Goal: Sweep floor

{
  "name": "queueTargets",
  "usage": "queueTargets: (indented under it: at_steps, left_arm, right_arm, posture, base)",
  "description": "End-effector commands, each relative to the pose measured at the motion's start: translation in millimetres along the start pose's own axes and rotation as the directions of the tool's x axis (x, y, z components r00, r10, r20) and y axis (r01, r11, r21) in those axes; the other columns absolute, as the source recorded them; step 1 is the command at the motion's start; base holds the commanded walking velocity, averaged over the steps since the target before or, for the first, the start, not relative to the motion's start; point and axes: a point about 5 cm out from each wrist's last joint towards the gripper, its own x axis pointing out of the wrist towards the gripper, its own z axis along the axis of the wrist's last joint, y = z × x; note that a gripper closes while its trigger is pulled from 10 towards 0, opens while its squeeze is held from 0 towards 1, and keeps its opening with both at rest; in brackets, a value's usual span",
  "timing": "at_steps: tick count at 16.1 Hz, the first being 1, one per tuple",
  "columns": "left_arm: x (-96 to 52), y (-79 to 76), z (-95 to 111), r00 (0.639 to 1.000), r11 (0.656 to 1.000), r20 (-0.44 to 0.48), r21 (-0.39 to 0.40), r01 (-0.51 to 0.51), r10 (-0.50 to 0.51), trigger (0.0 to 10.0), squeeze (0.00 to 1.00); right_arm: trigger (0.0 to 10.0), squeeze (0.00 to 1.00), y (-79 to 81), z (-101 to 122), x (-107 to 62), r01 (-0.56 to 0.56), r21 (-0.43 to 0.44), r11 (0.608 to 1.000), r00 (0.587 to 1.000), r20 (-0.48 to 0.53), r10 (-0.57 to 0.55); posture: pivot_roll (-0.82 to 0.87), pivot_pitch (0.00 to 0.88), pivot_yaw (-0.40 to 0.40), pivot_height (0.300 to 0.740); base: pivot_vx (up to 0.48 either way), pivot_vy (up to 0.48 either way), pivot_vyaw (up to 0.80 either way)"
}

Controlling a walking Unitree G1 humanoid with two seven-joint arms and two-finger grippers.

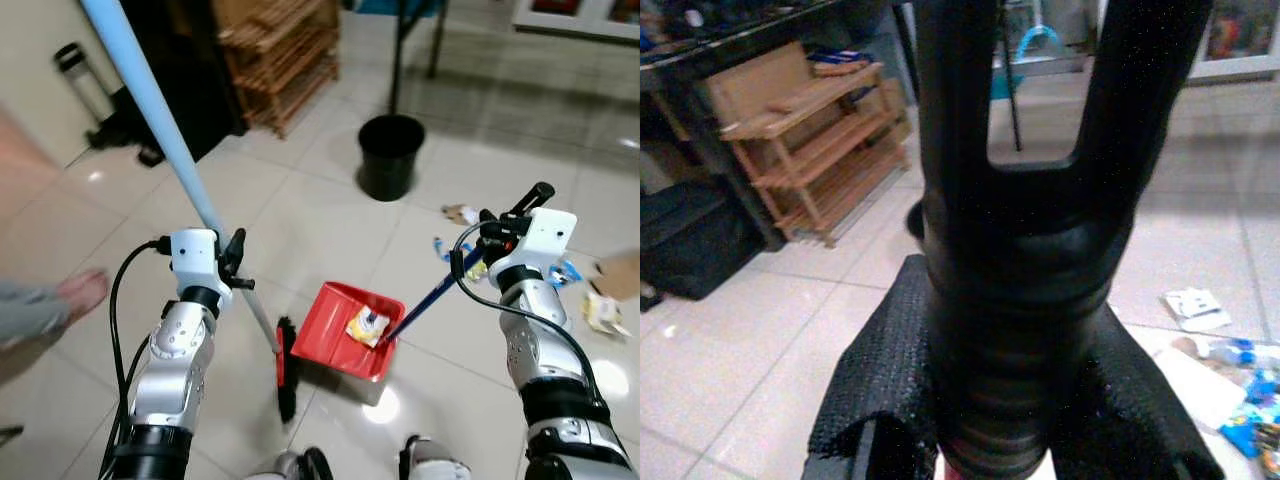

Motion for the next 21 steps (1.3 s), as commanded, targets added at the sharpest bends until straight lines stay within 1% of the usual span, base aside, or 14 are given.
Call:
queueTargets:
  at_steps: [1,7,14,15,17,21]
  left_arm:
    - [2.7,6.1,7,0.999,1.000,0.034,0.003,-0.022,0.022,10.0,0.00]
    - [2.7,8.4,5,0.999,1.000,0.029,0.008,-0.027,0.027,10.0,0.00]
    - [6.3,12.1,3,0.999,0.999,0.019,0.014,-0.044,0.044,10.0,0.00]
    - [7.3,12.5,4,0.999,0.999,0.019,0.017,-0.045,0.045,10.0,0.00]
    - [11.2,15.6,7,0.998,0.998,0.026,0.025,-0.051,0.051,10.0,0.00]
    - [18.6,20.4,14,0.999,0.998,0.040,0.054,-0.038,0.036,10.0,0.00]
  right_arm:
    - [10.0,0.00,1.2,9,0.8,-0.007,0.006,1.000,0.999,0.048,0.007]
    - [10.0,0.00,0.7,8,0.0,-0.006,0.005,1.000,0.999,0.046,0.006]
    - [10.0,0.00,2.9,10,3.8,-0.001,0.016,1.000,0.998,0.056,0.000]
    - [10.0,0.00,4.4,11,4.3,-0.003,0.017,1.000,0.998,0.059,0.002]
    - [10.0,0.00,10.1,13,8.1,-0.005,0.031,1.000,0.997,0.074,0.003]
    - [10.0,0.00,12.9,16,13.1,0.011,0.055,0.998,0.995,0.094,-0.016]
  posture:
    - [-0.23,0.157,0.160,0.740]
    - [-0.22,0.159,0.162,0.740]
    - [-0.22,0.136,0.164,0.740]
    - [-0.21,0.129,0.165,0.740]
    - [-0.20,0.103,0.178,0.740]
    - [-0.19,0.068,0.204,0.740]
  base:
    - [0.461,0.000,0.00]
    - [0.461,0.000,0.00]
    - [0.458,0.000,0.00]
    - [0.311,0.000,0.00]
    - [0.000,0.000,0.00]
    - [0.000,0.000,0.00]
